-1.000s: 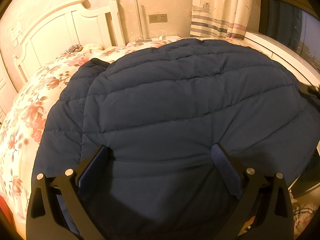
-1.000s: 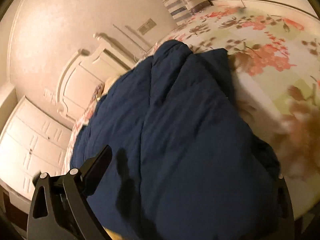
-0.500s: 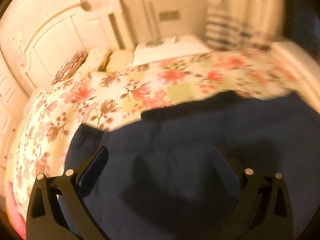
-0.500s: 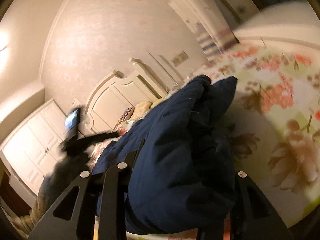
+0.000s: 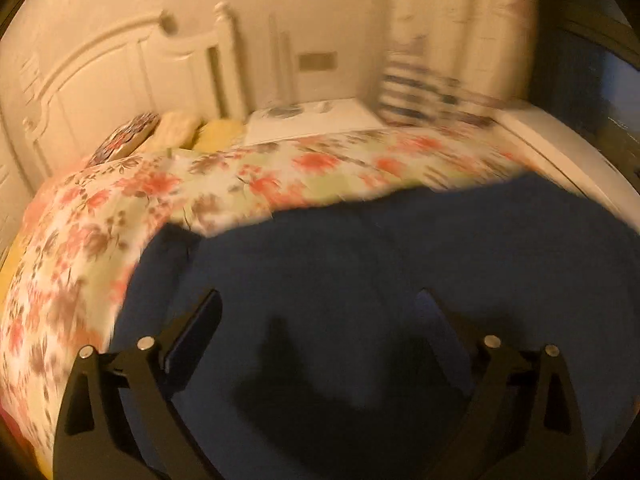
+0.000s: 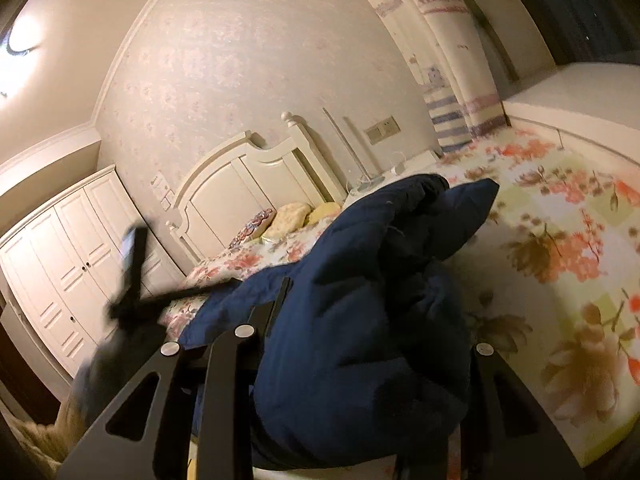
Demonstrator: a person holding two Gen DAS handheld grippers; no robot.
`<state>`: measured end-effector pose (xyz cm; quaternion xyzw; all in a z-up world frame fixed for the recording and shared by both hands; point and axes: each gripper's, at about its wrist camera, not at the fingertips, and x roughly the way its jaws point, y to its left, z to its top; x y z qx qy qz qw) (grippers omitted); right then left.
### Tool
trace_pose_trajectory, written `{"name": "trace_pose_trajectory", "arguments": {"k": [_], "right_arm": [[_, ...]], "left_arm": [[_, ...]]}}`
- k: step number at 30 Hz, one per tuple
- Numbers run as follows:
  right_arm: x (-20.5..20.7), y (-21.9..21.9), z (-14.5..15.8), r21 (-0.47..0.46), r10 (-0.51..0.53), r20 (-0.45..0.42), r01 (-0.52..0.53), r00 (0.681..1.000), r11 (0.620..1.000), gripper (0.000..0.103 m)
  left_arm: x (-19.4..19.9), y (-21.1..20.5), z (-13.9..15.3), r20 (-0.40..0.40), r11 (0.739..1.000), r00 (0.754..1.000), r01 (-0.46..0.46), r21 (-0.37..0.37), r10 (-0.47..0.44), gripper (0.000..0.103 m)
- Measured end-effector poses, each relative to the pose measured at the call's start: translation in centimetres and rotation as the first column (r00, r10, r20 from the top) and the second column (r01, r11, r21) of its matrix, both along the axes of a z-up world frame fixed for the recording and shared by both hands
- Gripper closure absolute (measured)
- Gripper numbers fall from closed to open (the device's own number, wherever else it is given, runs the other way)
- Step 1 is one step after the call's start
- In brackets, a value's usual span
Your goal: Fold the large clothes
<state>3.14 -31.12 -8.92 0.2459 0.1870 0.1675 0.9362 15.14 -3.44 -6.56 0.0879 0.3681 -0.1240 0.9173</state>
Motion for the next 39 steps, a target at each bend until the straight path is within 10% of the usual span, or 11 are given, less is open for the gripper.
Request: {"name": "trace_pose_trajectory", "arguments": {"k": [5, 8, 14, 17, 21, 24, 30, 34, 39], "right_arm": [[1.3, 3.2, 3.3, -0.081, 0.051, 0.057, -0.046, 0.997, 0.996, 0.065], [1.7, 7.7, 6.1, -0.211, 0.101, 0.131, -0.072, 0.986, 0.975, 0.065], [4.0, 21.2, 10.2, -0.528, 0.283, 0.177, -0.152, 0.943, 0.835, 0.065], [3.8, 31.1, 8.0, -0.751, 0.418, 0.118, -0.194, 0.901, 0.632, 0.065], [1.8, 41.7, -1.7, -0.945, 0.558, -0.057, -0.224, 0.828, 0.236, 0.061], [-1.3, 44.6, -7.9, -1.0, 0.598, -0.009, 0.005, 0.801, -0.022, 0.059], [-1.3, 43.8, -7.2, -1.0, 0.611, -0.009, -0.017, 0.792, 0.007, 0.058], [-1.5, 43.6, -7.8, -1.0, 0.611, 0.0, 0.009, 0.792, -0.012, 0.055], [-2.6, 43.1, -7.9, -1.0, 0.619, 0.021, 0.028, 0.785, -0.002, 0.051]], "left_arm": [[-10.0, 0.3, -5.3, -0.022, 0.989, 0.99, 0.143, 0.048, -0.142, 0.002], [-10.9, 4.6, -4.8, -0.115, 0.983, 0.979, 0.155, -0.101, -0.166, 0.002], [-8.9, 17.8, 1.0, 0.013, 0.97, 0.985, -0.165, -0.18, 0.171, 0.002], [-8.3, 23.6, 4.3, 0.085, 0.927, 0.944, -0.291, -0.236, 0.318, 0.002], [-7.7, 28.3, 6.7, 0.125, 0.88, 0.892, -0.391, -0.27, 0.435, 0.002], [-6.6, 28.2, 7.5, 0.131, 0.896, 0.902, -0.376, -0.236, 0.412, 0.003], [-3.1, 21.1, 9.7, 0.138, 0.981, 0.981, -0.113, -0.16, 0.135, 0.003], [2.0, 13.5, 9.6, 0.088, 0.997, 0.995, 0.059, -0.044, -0.055, 0.002], [8.5, 9.4, 3.8, -0.026, 0.986, 0.998, 0.054, 0.161, -0.05, 0.002]]}}
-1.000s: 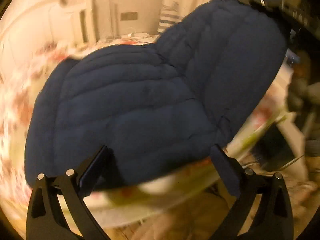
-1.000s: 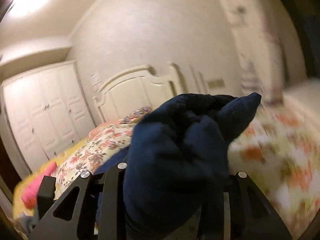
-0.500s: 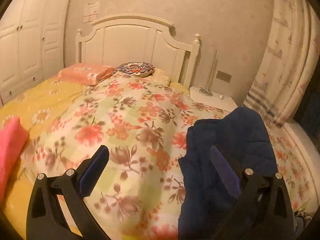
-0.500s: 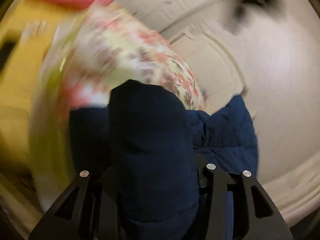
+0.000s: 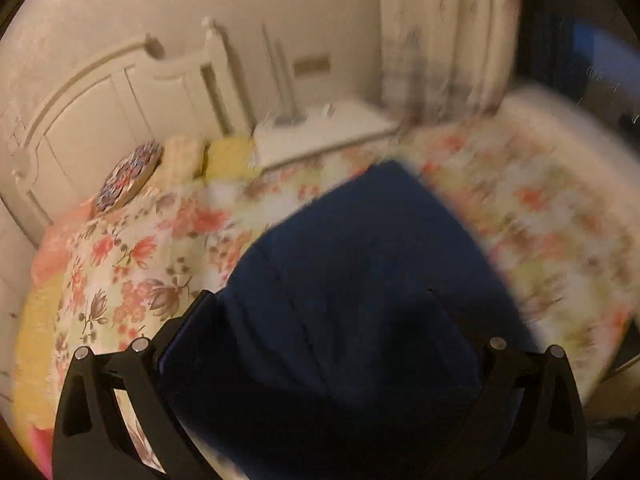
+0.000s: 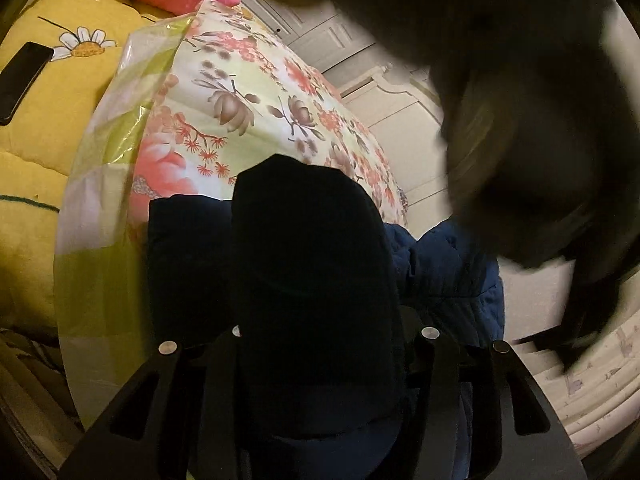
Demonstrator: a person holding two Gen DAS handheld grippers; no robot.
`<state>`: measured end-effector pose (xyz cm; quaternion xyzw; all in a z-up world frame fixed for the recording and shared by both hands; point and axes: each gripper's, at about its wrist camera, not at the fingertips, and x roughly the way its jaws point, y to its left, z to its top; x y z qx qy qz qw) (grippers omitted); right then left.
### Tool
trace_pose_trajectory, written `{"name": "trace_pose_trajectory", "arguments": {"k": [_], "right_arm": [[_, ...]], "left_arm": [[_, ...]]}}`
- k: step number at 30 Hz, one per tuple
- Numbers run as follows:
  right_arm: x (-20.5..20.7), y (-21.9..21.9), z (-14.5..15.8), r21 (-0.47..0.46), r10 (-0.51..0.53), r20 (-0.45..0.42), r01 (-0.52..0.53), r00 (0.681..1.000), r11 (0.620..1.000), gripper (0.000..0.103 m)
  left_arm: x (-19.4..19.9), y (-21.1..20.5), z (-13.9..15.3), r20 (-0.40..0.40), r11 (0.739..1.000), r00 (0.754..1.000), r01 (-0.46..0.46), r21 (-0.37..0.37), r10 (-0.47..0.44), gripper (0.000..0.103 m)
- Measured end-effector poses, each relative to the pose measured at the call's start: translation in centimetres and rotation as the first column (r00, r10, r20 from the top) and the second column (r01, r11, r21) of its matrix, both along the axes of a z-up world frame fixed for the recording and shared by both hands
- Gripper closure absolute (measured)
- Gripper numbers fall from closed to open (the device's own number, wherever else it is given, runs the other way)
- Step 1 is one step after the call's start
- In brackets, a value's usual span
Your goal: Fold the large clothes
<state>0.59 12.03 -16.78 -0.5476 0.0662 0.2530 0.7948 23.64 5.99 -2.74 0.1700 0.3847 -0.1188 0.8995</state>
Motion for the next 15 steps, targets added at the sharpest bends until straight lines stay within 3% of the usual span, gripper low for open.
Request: {"name": "trace_pose_trajectory", "arguments": {"k": [1, 3, 5, 7, 10, 12, 15], "right_arm": [[-0.2, -0.2, 0.0, 0.001, 0.005, 0.006, -0.005, 1.0, 1.0, 0.049], [-0.8, -0.8, 0.5, 0.013, 0.034, 0.004, -0.034, 0.999, 0.999, 0.04], [-1.8, -2.1, 1.8, 0.056, 0.095, -0.081, -0.09, 0.992, 0.994, 0.018], [-2.6, -4.7, 4.5, 0.19, 0.187, -0.251, -0.141, 0.95, 0.972, 0.016], [-1.3, -8.9, 8.2, 0.378, 0.227, -0.361, -0.081, 0.905, 0.922, 0.016], [1.1, -12.9, 11.3, 0.533, 0.245, -0.407, 0.012, 0.88, 0.846, 0.016], [6.4, -18.3, 15.0, 0.678, 0.189, -0.423, 0.171, 0.886, 0.715, 0.018]], "left_arm": [[1.6, 0.8, -1.9, -0.047, 1.0, 0.999, -0.021, -0.017, 0.02, 0.002], [3.3, 3.2, -3.8, -0.114, 0.99, 0.993, -0.05, -0.136, 0.034, 0.002], [3.6, 5.7, -5.2, -0.13, 0.976, 0.988, -0.102, -0.192, 0.077, 0.002], [3.2, 6.9, -5.9, -0.114, 0.975, 0.988, -0.125, -0.182, 0.106, 0.002], [2.7, 7.8, -6.4, -0.077, 0.973, 0.988, -0.145, -0.177, 0.133, 0.002], [2.4, 8.0, -6.6, -0.053, 0.972, 0.988, -0.151, -0.182, 0.143, 0.002], [2.2, 7.9, -6.3, -0.033, 0.97, 0.988, -0.154, -0.19, 0.151, 0.002]]}}
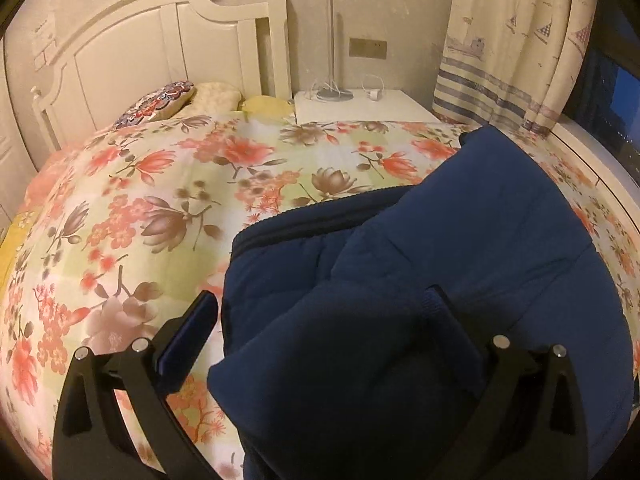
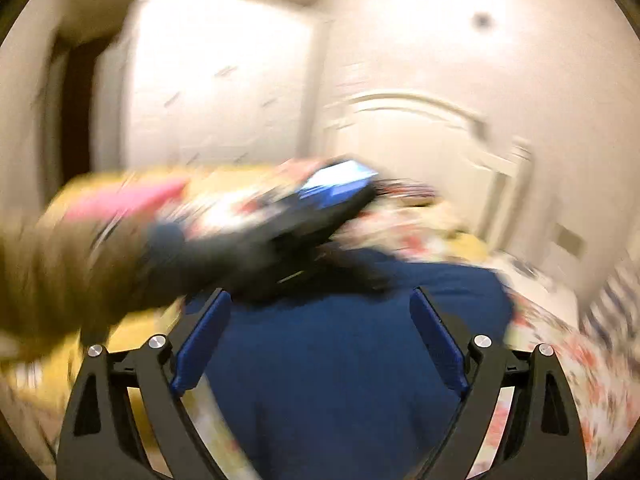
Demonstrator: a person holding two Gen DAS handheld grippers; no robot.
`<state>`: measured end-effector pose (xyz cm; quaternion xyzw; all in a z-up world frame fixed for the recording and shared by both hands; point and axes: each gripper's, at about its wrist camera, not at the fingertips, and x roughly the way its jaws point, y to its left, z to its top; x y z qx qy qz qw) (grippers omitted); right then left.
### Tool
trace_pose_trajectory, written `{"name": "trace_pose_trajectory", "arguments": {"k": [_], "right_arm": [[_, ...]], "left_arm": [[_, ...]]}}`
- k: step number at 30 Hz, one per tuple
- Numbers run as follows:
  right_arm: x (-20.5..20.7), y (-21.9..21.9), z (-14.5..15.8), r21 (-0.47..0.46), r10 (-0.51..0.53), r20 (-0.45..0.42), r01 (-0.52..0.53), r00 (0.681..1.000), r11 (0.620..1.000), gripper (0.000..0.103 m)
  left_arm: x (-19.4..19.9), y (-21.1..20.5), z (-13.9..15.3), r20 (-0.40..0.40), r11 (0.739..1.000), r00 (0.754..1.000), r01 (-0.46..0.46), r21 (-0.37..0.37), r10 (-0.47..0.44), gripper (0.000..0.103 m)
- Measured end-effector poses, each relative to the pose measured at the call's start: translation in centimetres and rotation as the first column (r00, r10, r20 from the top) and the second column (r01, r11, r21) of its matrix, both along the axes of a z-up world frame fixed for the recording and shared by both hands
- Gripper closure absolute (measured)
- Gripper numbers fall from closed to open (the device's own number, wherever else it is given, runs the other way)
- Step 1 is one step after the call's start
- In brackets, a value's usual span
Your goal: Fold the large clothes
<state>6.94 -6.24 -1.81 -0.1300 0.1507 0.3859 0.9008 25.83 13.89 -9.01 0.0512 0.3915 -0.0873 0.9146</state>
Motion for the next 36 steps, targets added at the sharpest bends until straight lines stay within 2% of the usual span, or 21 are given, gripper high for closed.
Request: {"name": "trace_pose_trajectory", "arguments": {"k": [2, 5, 7, 10, 11, 13, 14, 16, 18, 24, 26, 29, 31, 33, 35, 36], "right_arm": [[4.4, -2.3, 1.3, 0.056, -0.08, -0.062, 0.083, 0.995, 0.995, 0.032], [11.5, -2.8, 1.8, 0.053, -0.176, -0.141, 0.185, 0.974, 0.981, 0.047], [15.3, -2.6, 1.4, 0.035, -0.211, -0.201, 0.223, 0.956, 0.974, 0.049], [20.2, -0.3, -1.3, -0.065, -0.253, -0.265, 0.244, 0.931, 0.968, 0.049], [21.8, 1.0, -3.1, -0.128, -0.259, -0.301, 0.231, 0.917, 0.965, 0.049], [23.6, 2.9, -7.0, -0.259, -0.297, -0.315, 0.219, 0.901, 0.941, 0.048], [24.4, 3.5, -8.2, -0.279, -0.302, -0.33, 0.213, 0.894, 0.936, 0.048], [25.3, 3.1, -8.8, -0.264, -0.305, -0.366, 0.216, 0.879, 0.94, 0.048], [25.4, 3.5, -8.8, -0.3, -0.3, -0.35, 0.198, 0.887, 0.933, 0.047], [25.3, 3.9, -8.9, -0.332, -0.315, -0.339, 0.201, 0.887, 0.922, 0.045], [25.0, 3.8, -7.7, -0.354, -0.337, -0.339, 0.213, 0.878, 0.911, 0.045], [24.0, 2.4, -4.7, -0.251, -0.359, -0.275, 0.293, 0.892, 0.922, 0.045], [23.9, 1.5, -3.9, -0.217, -0.39, -0.254, 0.341, 0.885, 0.915, 0.045], [25.1, 1.6, -5.6, -0.278, -0.405, -0.275, 0.332, 0.872, 0.902, 0.045], [26.2, 2.1, -9.0, -0.333, -0.376, -0.354, 0.26, 0.856, 0.906, 0.04], [26.5, 1.4, -9.9, -0.262, -0.357, -0.385, 0.27, 0.851, 0.926, 0.039]], "left_arm": [[-0.2, 0.1, -0.2, 0.01, 1.0, 1.0, -0.003, -0.014, 0.003, 0.002], [-0.2, 0.6, -0.3, 0.011, 0.999, 1.0, -0.007, -0.042, 0.007, 0.002], [-0.1, 0.7, -0.5, 0.011, 0.999, 1.0, -0.007, -0.049, 0.008, 0.002], [0.0, 0.8, -0.6, 0.005, 0.999, 1.0, -0.006, -0.053, 0.006, 0.002], [0.0, 0.8, -0.7, 0.002, 0.998, 1.0, -0.006, -0.056, 0.006, 0.002], [0.4, 1.1, -1.0, -0.01, 0.998, 0.999, -0.034, -0.058, 0.034, 0.002], [0.6, 1.2, -1.2, -0.018, 0.997, 0.999, -0.04, -0.064, 0.039, 0.002], [1.1, 1.8, -1.8, -0.041, 0.994, 0.998, -0.048, -0.102, 0.044, 0.002], [1.4, 2.1, -2.2, -0.057, 0.99, 0.998, -0.047, -0.131, 0.04, 0.002], [1.3, 2.0, -2.3, -0.056, 0.991, 0.998, -0.049, -0.127, 0.042, 0.002], [1.2, 1.8, -2.2, -0.05, 0.992, 0.998, -0.046, -0.118, 0.04, 0.002], [1.2, 1.8, -2.2, -0.048, 0.992, 0.998, -0.046, -0.117, 0.04, 0.002], [1.2, 1.8, -2.1, -0.051, 0.991, 0.998, -0.045, -0.123, 0.039, 0.002], [1.1, 1.8, -2.1, -0.051, 0.991, 0.998, -0.044, -0.128, 0.038, 0.002], [1.1, 1.8, -2.2, -0.054, 0.99, 0.998, -0.049, -0.133, 0.042, 0.002], [1.2, 1.9, -2.2, -0.06, 0.989, 0.997, -0.049, -0.138, 0.041, 0.002]]}}
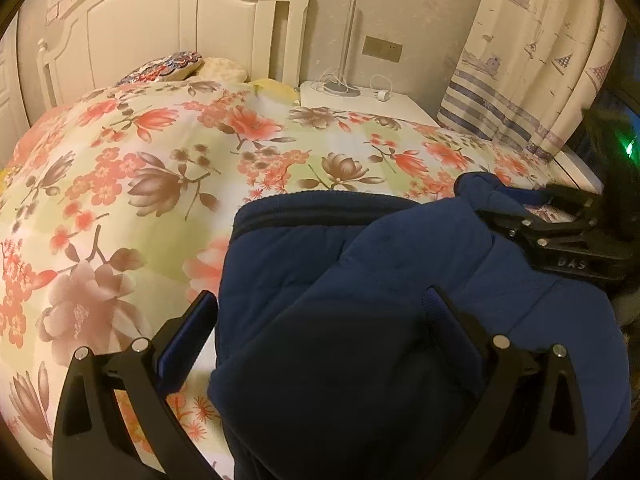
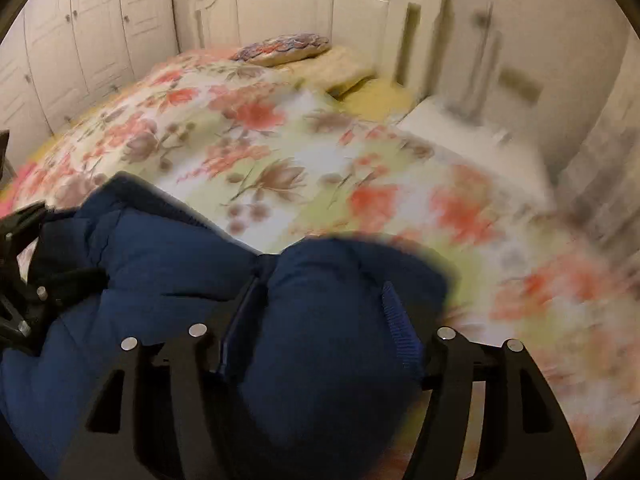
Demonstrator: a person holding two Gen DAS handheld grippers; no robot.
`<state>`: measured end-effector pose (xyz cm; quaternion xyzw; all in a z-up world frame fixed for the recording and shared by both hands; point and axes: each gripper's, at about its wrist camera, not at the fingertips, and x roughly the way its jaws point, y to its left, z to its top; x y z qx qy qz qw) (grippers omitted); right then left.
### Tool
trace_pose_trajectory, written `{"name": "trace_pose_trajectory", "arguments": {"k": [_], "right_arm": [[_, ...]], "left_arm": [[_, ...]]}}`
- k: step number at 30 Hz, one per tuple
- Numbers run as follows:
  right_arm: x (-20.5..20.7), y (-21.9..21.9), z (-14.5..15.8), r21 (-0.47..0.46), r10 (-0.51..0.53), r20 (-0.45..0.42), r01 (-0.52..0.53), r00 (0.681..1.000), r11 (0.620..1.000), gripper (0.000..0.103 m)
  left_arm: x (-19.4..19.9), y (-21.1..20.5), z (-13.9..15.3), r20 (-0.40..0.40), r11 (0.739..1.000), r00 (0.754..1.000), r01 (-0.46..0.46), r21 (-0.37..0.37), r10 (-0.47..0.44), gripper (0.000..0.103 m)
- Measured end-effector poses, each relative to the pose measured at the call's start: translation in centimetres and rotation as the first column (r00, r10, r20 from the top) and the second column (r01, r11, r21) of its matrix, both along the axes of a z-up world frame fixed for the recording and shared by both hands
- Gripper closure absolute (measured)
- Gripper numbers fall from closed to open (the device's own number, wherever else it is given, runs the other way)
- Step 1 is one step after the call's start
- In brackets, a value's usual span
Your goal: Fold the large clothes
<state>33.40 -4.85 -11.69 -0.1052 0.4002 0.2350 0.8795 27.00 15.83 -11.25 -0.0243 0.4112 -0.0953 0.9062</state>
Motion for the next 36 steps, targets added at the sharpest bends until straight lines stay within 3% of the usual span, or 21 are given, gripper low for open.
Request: {"name": "trace_pose_trajectory", "arguments": {"k": [2, 4, 6, 9, 11, 16, 19, 22, 24, 26, 28, 30, 33, 36], "right_arm": [[0.2, -0.3, -0.1, 0.016, -0.017, -0.007, 0.017, 1.0, 1.0, 0.04], [-0.1, 0.4, 0.6, -0.058, -0.017, 0.006, 0.017, 1.0, 0.998, 0.04], [-1.0, 1.1, 2.1, -0.107, -0.041, 0.073, 0.048, 0.996, 0.993, 0.04], [-4.3, 1.9, 3.9, -0.073, -0.014, 0.174, 0.027, 0.985, 0.997, 0.034], [-5.1, 2.9, 2.1, -0.154, 0.023, 0.112, -0.005, 0.993, 0.988, 0.032], [-4.8, 0.7, 2.3, -0.07, -0.016, 0.025, 0.017, 1.0, 0.997, 0.029], [-9.2, 0.9, 4.4, -0.039, 0.023, 0.102, -0.019, 0.994, 0.999, 0.029], [-15.8, 1.5, 5.9, 0.004, 0.125, 0.168, -0.127, 0.978, 0.992, 0.026], [-19.0, 2.7, 5.3, -0.051, 0.201, 0.188, -0.195, 0.961, 0.979, 0.018], [-21.3, 4.1, 2.6, -0.146, 0.234, 0.199, -0.207, 0.952, 0.967, 0.017], [-21.7, 3.7, 1.3, -0.107, 0.212, 0.231, -0.192, 0.949, 0.976, 0.016], [-21.6, 2.9, 0.9, -0.069, 0.217, 0.218, -0.207, 0.951, 0.976, 0.016], [-21.8, 2.4, 0.9, -0.075, 0.216, 0.218, -0.205, 0.952, 0.976, 0.016], [-21.9, 2.2, 0.8, -0.054, 0.206, 0.227, -0.199, 0.952, 0.978, 0.016]], "left_arm": [[0.1, 0.1, 0.0, -0.005, 1.0, 1.0, 0.003, -0.007, -0.003, 0.002], [0.0, 0.1, 0.0, -0.002, 1.0, 1.0, 0.005, -0.009, -0.005, 0.002], [-0.1, 0.1, 0.0, 0.005, 1.0, 1.0, 0.001, -0.002, -0.001, 0.002], [-0.2, 0.1, 0.1, 0.013, 1.0, 1.0, -0.004, 0.003, 0.004, 0.002], [-0.2, 0.1, 0.0, 0.011, 1.0, 1.0, -0.003, 0.005, 0.003, 0.002], [-0.3, -0.3, 0.3, 0.01, 0.999, 1.0, -0.007, 0.034, 0.006, 0.002], [-0.4, -0.1, 0.3, 0.015, 0.999, 1.0, -0.013, 0.033, 0.012, 0.002], [-0.3, 0.0, 0.2, 0.015, 0.999, 1.0, -0.013, 0.033, 0.013, 0.002], [-0.3, 0.0, 0.3, 0.018, 0.999, 1.0, -0.015, 0.037, 0.014, 0.002], [-0.5, -0.1, 0.4, 0.03, 0.998, 0.999, -0.021, 0.051, 0.02, 0.002], [-0.9, -0.4, 0.7, 0.046, 0.996, 0.998, -0.035, 0.084, 0.031, 0.002], [-1.9, -1.1, 2.1, 0.095, 0.979, 0.993, -0.082, 0.186, 0.065, 0.002], [-5.0, -2.0, 5.3, 0.24, 0.92, 0.963, -0.2, 0.336, 0.122, 0.002], [-8.8, -1.9, 8.3, 0.301, 0.921, 0.947, -0.212, 0.326, 0.112, 0.002]]}}
